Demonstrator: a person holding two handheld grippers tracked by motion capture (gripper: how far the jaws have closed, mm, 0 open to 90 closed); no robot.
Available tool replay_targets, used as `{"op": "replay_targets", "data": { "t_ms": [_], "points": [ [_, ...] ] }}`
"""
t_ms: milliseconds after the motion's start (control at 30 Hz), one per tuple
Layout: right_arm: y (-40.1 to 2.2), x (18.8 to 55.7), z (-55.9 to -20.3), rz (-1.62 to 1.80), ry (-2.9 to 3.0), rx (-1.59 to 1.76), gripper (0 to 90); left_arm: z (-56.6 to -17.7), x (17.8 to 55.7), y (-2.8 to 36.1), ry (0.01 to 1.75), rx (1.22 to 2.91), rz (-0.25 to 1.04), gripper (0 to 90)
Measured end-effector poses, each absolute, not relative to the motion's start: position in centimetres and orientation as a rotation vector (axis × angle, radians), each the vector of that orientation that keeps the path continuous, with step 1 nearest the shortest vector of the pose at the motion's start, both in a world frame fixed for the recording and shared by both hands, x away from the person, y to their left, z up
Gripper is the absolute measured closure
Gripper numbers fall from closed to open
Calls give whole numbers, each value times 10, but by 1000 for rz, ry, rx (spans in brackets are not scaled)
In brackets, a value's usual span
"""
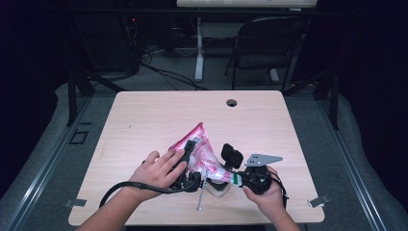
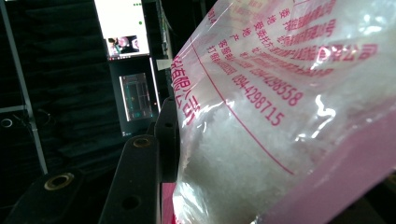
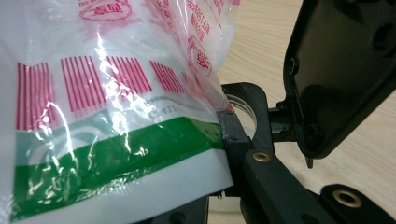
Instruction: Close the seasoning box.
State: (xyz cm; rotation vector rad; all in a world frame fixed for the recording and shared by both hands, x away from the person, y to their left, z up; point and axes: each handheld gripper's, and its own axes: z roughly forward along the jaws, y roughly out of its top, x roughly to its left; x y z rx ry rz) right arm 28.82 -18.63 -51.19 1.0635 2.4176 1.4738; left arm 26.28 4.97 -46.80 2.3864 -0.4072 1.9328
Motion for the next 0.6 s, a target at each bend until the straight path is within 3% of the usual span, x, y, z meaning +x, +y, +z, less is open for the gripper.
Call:
{"op": "replay_targets", "data": {
  "t_ms": [600],
  "points": [
    [-188,286,-511,1468,2414,1066,900,-467,261,50,-471,2397,1928,698]
  ]
}}
